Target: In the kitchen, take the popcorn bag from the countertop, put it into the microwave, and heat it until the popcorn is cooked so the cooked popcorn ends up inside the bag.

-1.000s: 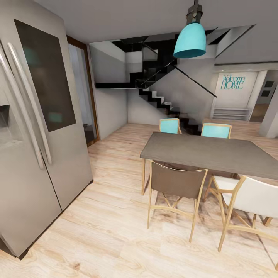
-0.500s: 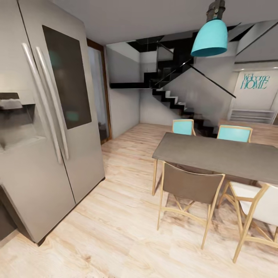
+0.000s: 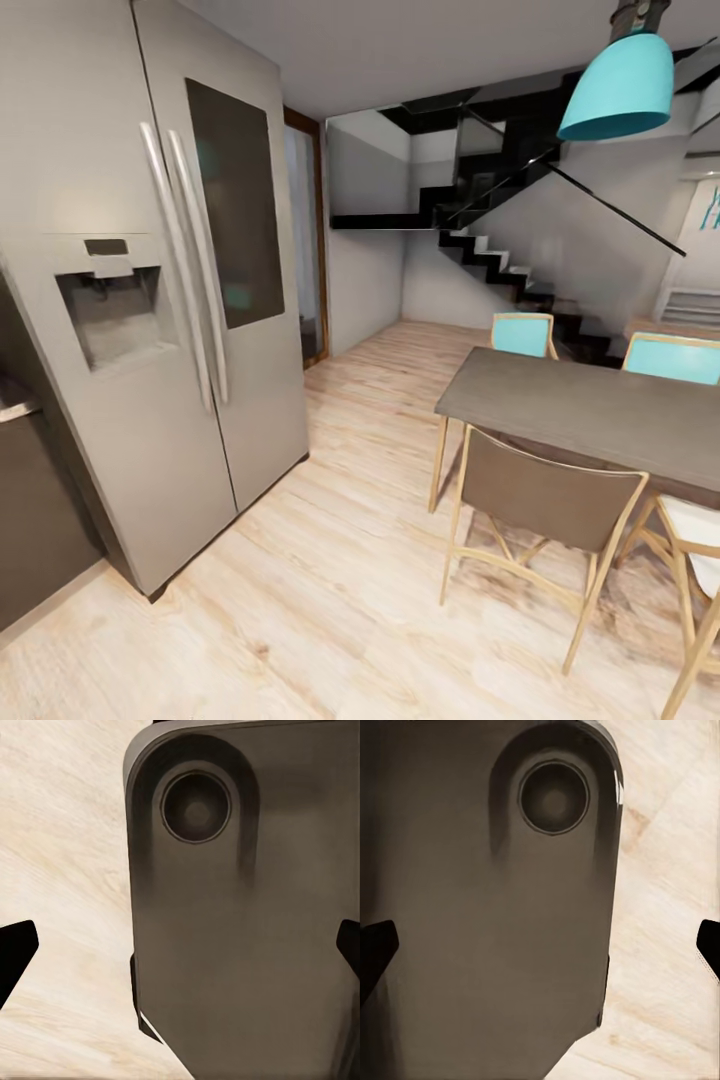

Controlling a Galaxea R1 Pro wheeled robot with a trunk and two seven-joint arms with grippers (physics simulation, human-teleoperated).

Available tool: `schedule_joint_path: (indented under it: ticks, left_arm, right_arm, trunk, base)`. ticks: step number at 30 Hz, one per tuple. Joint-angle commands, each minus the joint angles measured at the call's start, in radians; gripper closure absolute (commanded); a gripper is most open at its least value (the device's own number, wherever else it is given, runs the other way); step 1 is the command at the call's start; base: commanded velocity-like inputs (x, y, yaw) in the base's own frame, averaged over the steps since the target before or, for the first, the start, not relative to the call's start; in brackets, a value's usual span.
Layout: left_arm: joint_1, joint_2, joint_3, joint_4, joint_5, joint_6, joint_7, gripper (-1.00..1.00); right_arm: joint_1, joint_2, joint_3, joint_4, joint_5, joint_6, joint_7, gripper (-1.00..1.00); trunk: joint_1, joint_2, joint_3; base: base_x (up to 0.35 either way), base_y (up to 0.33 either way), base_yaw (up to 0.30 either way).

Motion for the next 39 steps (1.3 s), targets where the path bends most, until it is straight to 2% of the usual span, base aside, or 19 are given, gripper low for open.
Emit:
schedule_joint_path:
  ticks: [1, 16, 20, 25, 26, 28, 31, 33, 36, 39]
  left_arm:
    - [0.000, 0.000, -0.001, -0.001, 0.000, 0.000, 0.000, -1.00]
    - [0.000, 0.000, 0.003, -0.003, 0.006, -0.002, 0.001, -1.00]
    - [0.000, -0.012, 0.009, -0.074, 0.008, 0.002, 0.000, -1.00]
    - [0.000, -0.024, 0.014, -0.081, 0.016, 0.009, 0.000, -1.00]
    - [0.000, -0.023, 0.014, -0.079, 0.037, 0.007, 0.000, -1.00]
    - [0.000, -0.023, 0.013, -0.076, 0.126, 0.004, -0.001, -1.00]
    - [0.000, -0.018, 0.010, -0.074, 0.231, 0.002, -0.001, -1.00]
    - [0.000, -0.016, 0.010, -0.070, 0.260, 0.001, 0.004, -1.00]
    - [0.000, -0.010, 0.011, -0.064, 0.279, 0.004, 0.012, -1.00]
    - [0.000, -0.004, 0.011, -0.062, 0.332, 0.002, 0.012, -1.00]
  right_arm:
    - [0.000, 0.000, 0.000, 0.000, -0.001, -0.006, 0.000, -1.00]
    - [0.000, 0.000, -0.005, 0.000, -0.005, -0.007, 0.000, -1.00]
    - [0.000, 0.000, -0.006, 0.000, -0.005, -0.007, 0.000, -1.00]
    - [0.000, 0.000, -0.006, 0.000, -0.004, -0.007, 0.000, -1.00]
    - [0.000, 0.000, -0.006, 0.000, -0.004, -0.007, 0.000, -1.00]
    - [0.000, 0.000, -0.006, 0.000, -0.004, -0.007, 0.000, -1.00]
    - [0.000, 0.000, -0.008, 0.000, -0.004, -0.007, 0.000, -1.00]
    - [0.000, 0.000, -0.008, 0.000, -0.004, -0.007, 0.000, -1.00]
    - [0.000, 0.000, -0.008, 0.000, -0.004, -0.007, 0.000, -1.00]
    - [0.000, 0.000, -0.008, 0.000, -0.003, -0.007, 0.000, -1.00]
  trunk:
    - [0.000, 0.000, -0.001]
    - [0.000, 0.000, -0.001]
    - [0.000, 0.000, -0.001]
    - [0.000, 0.000, -0.001]
    - [0.000, 0.000, -0.001]
    - [0.000, 0.000, -0.001]
    - [0.000, 0.000, -0.001]
    - [0.000, 0.000, -0.001]
    - [0.000, 0.000, -0.001]
    - [0.000, 0.000, -0.001]
  base:
    - [0.000, 0.000, 0.277]
    - [0.000, 0.000, 0.277]
    - [0.000, 0.000, 0.277]
    - [0.000, 0.000, 0.277]
    - [0.000, 0.000, 0.277]
    - [0.000, 0.000, 0.277]
    - [0.000, 0.000, 0.277]
    - [0.000, 0.000, 0.277]
    - [0.000, 0.000, 0.277]
    - [0.000, 0.000, 0.277]
